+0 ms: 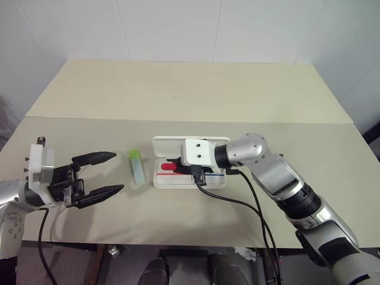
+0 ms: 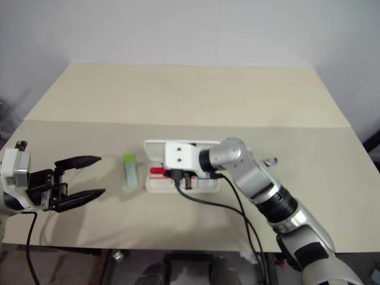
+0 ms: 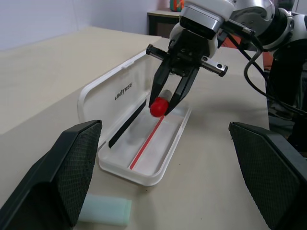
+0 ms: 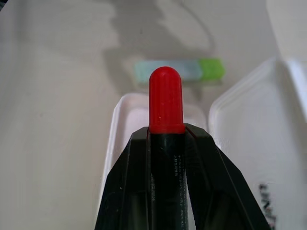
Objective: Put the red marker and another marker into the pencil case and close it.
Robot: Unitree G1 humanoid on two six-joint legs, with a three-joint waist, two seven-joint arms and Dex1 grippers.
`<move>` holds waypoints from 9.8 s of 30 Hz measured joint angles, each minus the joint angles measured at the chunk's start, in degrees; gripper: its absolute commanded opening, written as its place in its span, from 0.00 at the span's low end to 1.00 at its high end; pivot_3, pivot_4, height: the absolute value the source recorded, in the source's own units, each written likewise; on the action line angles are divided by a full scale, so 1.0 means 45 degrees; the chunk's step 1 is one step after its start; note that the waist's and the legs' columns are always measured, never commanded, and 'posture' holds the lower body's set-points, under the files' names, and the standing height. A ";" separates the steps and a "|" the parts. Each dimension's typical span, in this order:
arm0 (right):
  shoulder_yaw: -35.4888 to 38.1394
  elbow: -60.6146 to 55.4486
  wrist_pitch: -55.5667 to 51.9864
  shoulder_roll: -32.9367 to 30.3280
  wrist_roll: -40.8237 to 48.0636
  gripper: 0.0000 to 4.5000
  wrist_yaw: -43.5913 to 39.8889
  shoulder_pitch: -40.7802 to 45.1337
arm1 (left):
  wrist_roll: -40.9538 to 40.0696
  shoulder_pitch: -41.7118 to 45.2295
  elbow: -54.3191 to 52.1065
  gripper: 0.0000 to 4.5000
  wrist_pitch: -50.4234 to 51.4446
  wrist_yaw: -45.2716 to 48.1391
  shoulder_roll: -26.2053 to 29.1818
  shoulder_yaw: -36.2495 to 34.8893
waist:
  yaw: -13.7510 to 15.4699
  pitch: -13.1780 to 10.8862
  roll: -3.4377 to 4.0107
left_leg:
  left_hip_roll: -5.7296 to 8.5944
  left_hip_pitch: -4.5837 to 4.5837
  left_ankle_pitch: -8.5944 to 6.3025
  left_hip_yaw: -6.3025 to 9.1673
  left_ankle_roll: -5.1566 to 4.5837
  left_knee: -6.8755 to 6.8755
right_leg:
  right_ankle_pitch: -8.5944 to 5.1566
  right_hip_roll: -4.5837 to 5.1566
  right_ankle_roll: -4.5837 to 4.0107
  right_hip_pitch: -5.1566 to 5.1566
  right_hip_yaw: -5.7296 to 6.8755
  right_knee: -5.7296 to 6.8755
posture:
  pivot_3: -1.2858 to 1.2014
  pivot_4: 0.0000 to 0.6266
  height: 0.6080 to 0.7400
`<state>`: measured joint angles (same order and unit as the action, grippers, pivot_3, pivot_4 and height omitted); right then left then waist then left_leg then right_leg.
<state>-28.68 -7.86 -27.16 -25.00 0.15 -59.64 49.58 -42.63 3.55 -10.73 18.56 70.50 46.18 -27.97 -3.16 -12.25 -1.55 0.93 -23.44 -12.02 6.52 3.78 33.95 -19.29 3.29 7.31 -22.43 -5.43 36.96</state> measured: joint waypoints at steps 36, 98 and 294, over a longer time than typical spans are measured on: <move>0.0620 0.0211 -0.0080 -0.0783 0.0671 0.99 -0.1479 -0.0267 | -0.0007 -0.0037 -0.0589 1.00 0.0059 -0.1221 -0.0206 -0.0014 | -0.0015 0.0000 -0.0001 | 0.0003 -0.0002 0.0000 -0.0001 0.0001 -0.0007 | -0.0001 0.0004 -0.0001 -0.0002 -0.0002 -0.0006 | 0.52 0.24 1.00; 0.4987 0.3306 0.3844 -0.1709 0.4751 1.00 -0.3313 -0.2334 | 0.3542 0.4646 -0.1971 0.80 1.1670 -1.7917 -0.6848 0.2471 | 0.0314 0.0006 -0.0014 | 0.0035 0.0058 0.0002 0.0011 0.0001 0.0102 | 0.0024 -0.0042 0.0045 0.0118 0.0003 0.0013 | 0.52 0.24 1.00; 0.2422 1.7674 1.2621 -0.4514 -0.4626 1.00 -0.3488 0.4036 | 0.1948 0.0330 -0.2309 1.00 0.1127 -0.2468 0.0393 0.0853 | -0.0081 -0.0041 0.0042 | 0.0039 0.0060 -0.0006 -0.0034 -0.0024 0.0023 | 0.0022 -0.0013 0.0041 0.0105 -0.0027 -0.0067 | 0.52 0.24 1.00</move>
<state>-17.78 71.67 29.64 -45.31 -20.67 -75.33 67.75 -33.86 5.03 -21.12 23.63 59.40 47.95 -24.13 -3.52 -12.44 -1.36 1.11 -23.17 -12.05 6.37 3.67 34.05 -19.19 3.23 7.50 -21.96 -5.55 36.66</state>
